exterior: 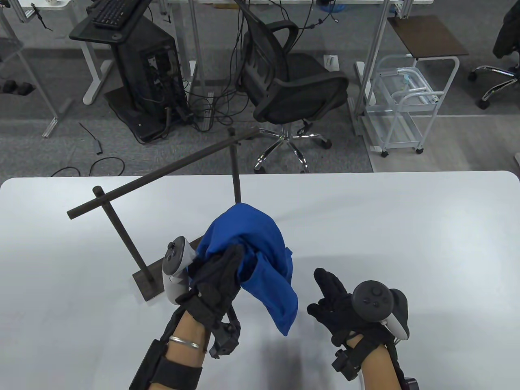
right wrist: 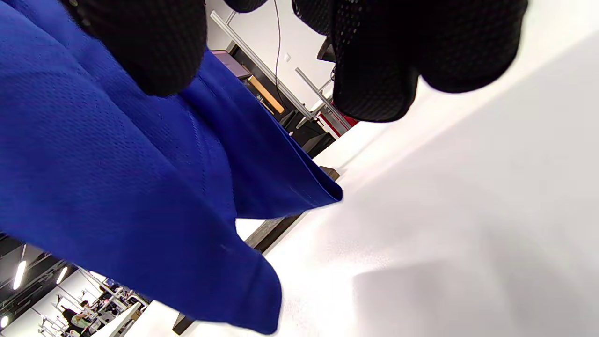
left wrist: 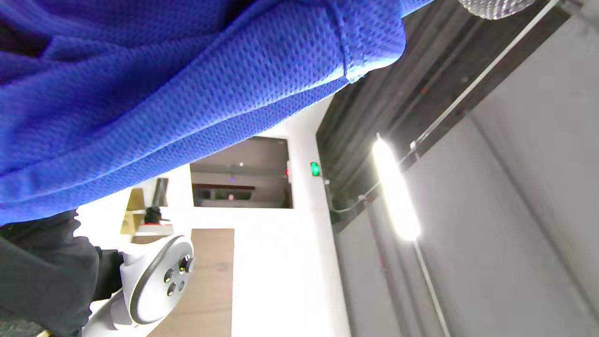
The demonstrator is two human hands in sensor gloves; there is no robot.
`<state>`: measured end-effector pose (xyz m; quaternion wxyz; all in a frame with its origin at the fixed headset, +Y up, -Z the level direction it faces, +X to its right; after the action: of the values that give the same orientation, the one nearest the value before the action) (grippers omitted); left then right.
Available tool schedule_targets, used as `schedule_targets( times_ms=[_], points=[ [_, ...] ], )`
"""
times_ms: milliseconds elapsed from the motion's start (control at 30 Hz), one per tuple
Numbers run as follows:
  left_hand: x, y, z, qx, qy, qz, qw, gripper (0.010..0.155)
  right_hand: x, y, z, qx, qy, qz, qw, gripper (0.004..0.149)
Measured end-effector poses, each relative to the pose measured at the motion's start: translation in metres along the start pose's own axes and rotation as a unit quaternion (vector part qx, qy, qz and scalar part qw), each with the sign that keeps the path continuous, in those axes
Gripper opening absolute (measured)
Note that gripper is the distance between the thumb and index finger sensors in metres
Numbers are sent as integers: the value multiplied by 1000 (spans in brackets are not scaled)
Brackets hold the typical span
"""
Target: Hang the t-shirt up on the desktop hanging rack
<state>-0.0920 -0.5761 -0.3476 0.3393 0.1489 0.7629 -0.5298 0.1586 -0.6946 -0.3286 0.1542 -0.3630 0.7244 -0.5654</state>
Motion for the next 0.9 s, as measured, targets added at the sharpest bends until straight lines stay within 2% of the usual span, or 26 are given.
schedule_targets(
  times_ms=[300, 400, 500, 733, 800, 900],
  points=[
    [-5, 23, -49, 29, 85, 0, 996, 88, 5, 2, 3, 5, 1, -11, 1000, 78],
    [-2, 29, -67, 48, 136, -27, 989, 89, 6, 2, 5, 7, 2, -11, 1000, 78],
    [-3, 36, -84, 56, 173, -16, 983, 93, 6, 2, 5, 9, 1, -9, 1000, 78],
    [4, 44, -124, 52, 236, -35, 970, 94, 5, 1, 9, 18, 4, -11, 1000, 78],
    [9, 45, -135, 48, 257, -44, 964, 94, 4, 1, 10, 21, 7, -10, 1000, 78],
    [16, 44, -154, 46, 322, -74, 943, 93, 3, 0, 13, 25, 9, -9, 1000, 78]
  ],
)
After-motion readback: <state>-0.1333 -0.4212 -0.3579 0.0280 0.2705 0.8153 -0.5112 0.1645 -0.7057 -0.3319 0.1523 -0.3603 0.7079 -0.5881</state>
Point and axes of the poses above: the tracker on the back of each hand, its own z axis roughly to the little-finger side, its own y axis roughly from the wrist to the fingertips, x = y × z, the point moved 5 cm from there along y, roughly from the wrist to the fingertips, and after that the axes turned 5 degrees about -x, right-handed, at the moved point
